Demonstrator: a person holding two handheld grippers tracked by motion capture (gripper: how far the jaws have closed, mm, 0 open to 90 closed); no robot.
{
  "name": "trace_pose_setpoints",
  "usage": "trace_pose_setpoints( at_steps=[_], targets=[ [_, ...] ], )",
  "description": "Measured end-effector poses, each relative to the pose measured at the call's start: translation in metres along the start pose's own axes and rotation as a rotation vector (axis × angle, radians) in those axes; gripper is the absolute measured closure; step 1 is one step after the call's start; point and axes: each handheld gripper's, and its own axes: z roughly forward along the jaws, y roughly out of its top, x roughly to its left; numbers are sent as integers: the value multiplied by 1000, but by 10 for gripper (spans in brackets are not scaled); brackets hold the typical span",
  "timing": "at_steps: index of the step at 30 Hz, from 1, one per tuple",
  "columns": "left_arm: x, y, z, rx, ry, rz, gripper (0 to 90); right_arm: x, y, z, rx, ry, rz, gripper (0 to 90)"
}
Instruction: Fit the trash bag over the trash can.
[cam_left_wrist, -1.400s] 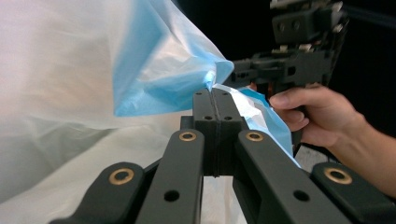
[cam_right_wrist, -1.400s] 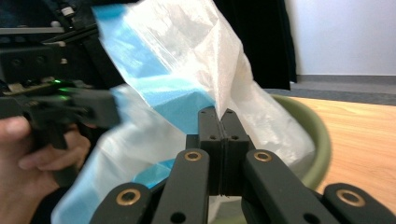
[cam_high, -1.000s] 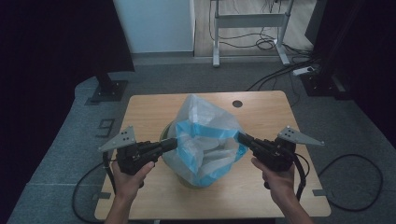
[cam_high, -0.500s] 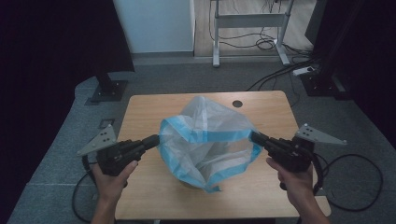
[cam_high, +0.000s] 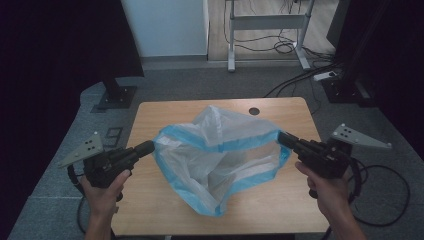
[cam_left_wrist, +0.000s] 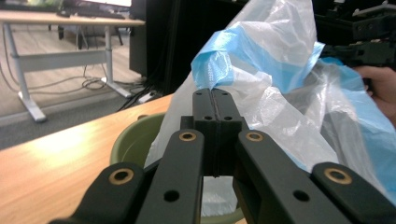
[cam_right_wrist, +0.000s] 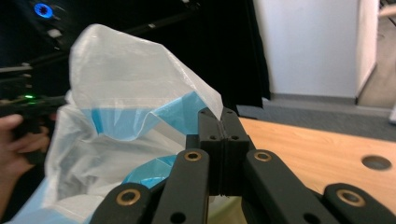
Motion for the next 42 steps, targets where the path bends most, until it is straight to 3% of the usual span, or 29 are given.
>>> trace_pose_setpoints(
  at_steps=[8, 15, 22, 29, 35, 42],
  targets=[
    [18, -23, 5, 55, 25, -53, 900, -30, -29, 29, 87, -42, 68, 885],
    [25, -36, 20, 106, 32, -73, 900, -28, -45, 55, 150, -39, 52, 881],
    [32, -47, 22, 126, 39, -97, 900, -24, -56, 75, 196, -33, 29, 844],
    [42, -58, 20, 136, 49, -126, 900, -28, -60, 79, 204, -65, -12, 801],
    [45, -67, 24, 153, 45, -138, 900, -32, -67, 83, 232, -49, 6, 825],
    [49, -79, 21, 158, 42, -157, 900, -32, -80, 74, 247, -61, 16, 829]
  ],
)
